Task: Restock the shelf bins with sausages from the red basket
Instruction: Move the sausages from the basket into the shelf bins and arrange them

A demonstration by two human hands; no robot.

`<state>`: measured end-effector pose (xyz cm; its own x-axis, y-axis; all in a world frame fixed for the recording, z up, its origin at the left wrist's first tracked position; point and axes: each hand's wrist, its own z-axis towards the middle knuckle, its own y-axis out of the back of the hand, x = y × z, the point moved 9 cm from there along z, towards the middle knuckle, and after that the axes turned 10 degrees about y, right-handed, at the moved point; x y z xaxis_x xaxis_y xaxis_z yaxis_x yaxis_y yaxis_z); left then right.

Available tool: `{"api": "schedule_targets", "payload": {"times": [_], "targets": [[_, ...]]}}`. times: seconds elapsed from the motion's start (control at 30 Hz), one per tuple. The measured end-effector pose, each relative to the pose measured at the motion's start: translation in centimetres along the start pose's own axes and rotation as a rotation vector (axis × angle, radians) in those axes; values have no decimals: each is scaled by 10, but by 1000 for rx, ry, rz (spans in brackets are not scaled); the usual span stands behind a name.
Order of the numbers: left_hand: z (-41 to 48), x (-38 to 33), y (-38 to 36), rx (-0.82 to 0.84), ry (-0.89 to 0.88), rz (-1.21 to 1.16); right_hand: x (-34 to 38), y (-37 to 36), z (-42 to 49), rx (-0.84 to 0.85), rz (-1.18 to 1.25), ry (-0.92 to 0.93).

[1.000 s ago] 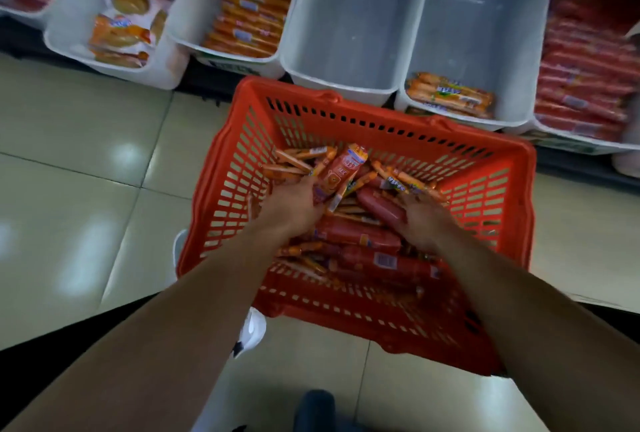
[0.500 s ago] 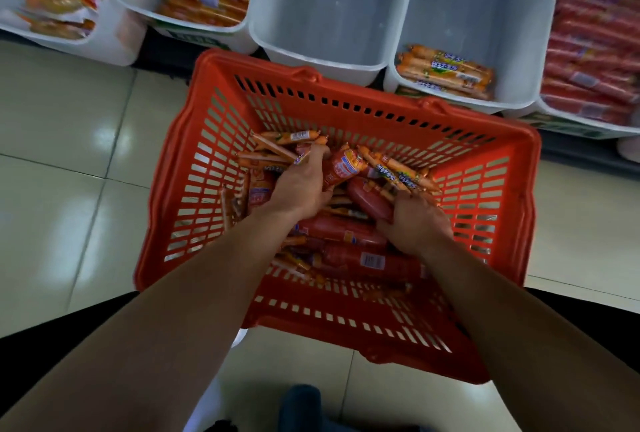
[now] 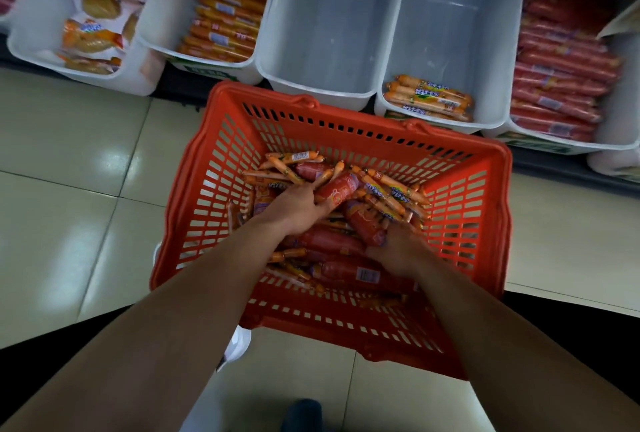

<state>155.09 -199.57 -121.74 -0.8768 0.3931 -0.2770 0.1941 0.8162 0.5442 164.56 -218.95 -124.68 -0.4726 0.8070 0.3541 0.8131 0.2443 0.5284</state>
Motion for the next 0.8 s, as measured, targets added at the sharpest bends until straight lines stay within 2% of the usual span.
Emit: {"api": "schedule_targets", "payload": {"times": [0.17,0.37,0.47,0.6,0.8], "targets": [[-20,11,6,53,84,119,20,12,-26,22,33,18],[-84,0,49,51,3,397,52,78,-79,-11,20,112],[-119,-4,93,-37,-29,414,78,121,-108,-49,-36,201],[-168,-16,160,-241,-127,482,104,182,-131,-153,-100,273],[-190,4,224,-399,-141,331,141,250,-147,-282,-155,316]]}}
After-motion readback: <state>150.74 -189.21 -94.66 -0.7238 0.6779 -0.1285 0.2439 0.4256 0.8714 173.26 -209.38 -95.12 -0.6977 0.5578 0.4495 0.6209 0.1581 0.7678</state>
